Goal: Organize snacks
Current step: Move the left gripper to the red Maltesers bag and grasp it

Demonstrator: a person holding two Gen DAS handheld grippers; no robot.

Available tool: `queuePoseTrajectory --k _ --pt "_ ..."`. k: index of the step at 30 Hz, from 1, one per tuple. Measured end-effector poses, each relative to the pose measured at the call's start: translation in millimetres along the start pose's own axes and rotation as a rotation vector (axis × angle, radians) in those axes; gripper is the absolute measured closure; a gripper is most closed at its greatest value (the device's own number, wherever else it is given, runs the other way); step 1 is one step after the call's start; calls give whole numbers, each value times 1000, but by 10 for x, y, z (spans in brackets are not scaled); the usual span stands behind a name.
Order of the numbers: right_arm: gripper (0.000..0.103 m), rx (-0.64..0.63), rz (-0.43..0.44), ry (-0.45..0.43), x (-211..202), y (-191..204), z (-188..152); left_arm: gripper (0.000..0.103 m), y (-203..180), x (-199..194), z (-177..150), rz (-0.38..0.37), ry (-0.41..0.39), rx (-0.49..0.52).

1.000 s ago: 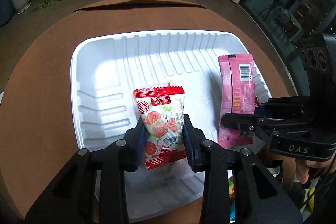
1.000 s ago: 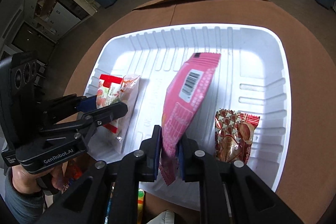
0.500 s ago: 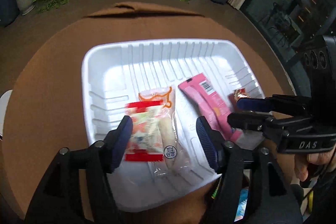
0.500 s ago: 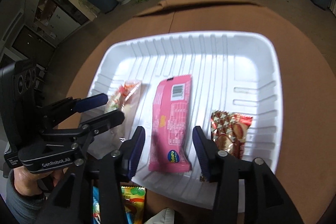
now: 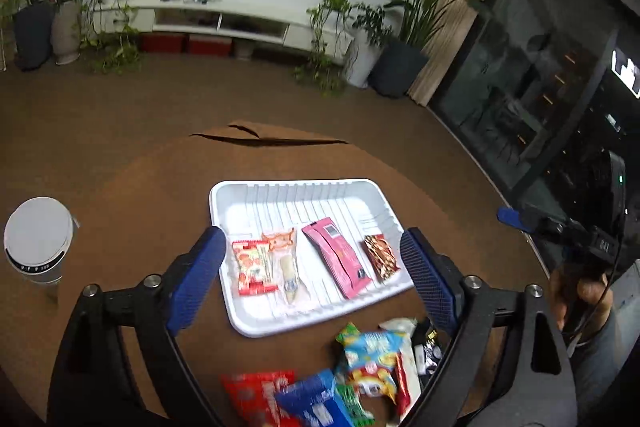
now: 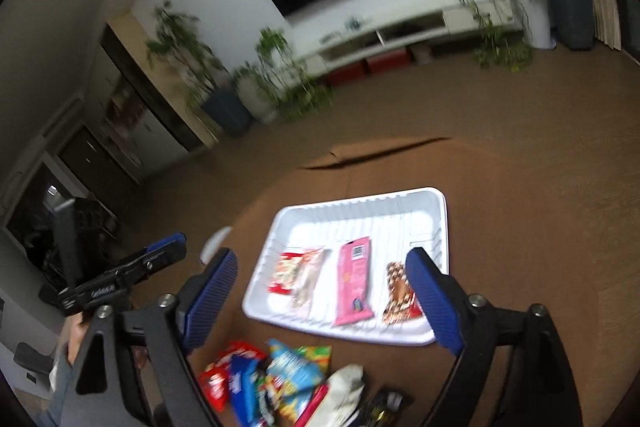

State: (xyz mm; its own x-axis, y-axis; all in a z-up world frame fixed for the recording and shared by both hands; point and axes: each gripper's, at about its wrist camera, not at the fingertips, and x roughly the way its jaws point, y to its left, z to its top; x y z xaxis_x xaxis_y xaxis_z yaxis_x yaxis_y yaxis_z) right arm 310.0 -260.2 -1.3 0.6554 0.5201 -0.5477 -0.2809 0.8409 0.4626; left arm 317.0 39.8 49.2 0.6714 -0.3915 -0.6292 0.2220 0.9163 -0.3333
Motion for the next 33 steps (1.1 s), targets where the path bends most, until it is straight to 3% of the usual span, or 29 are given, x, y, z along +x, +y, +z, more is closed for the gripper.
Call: queuePoseTrajectory --k 7,15,21,29,33 --pt "10 -10 -53 1 -432 135 -932 10 1 -383 -655 86 38 -3" --pt "10 14 -66 68 -403 332 -1926 10 189 -300 -1482 151 118 -75" --pt "10 -30 -57 105 -224 565 -2244 10 233 -162 -1794 213 166 -37" --pt "10 -85 -73 126 -117 798 -2305 10 234 124 -1698 294 249 49" --pt "11 -102 -68 145 -75 878 -2351 10 249 264 -1664 296 275 60"
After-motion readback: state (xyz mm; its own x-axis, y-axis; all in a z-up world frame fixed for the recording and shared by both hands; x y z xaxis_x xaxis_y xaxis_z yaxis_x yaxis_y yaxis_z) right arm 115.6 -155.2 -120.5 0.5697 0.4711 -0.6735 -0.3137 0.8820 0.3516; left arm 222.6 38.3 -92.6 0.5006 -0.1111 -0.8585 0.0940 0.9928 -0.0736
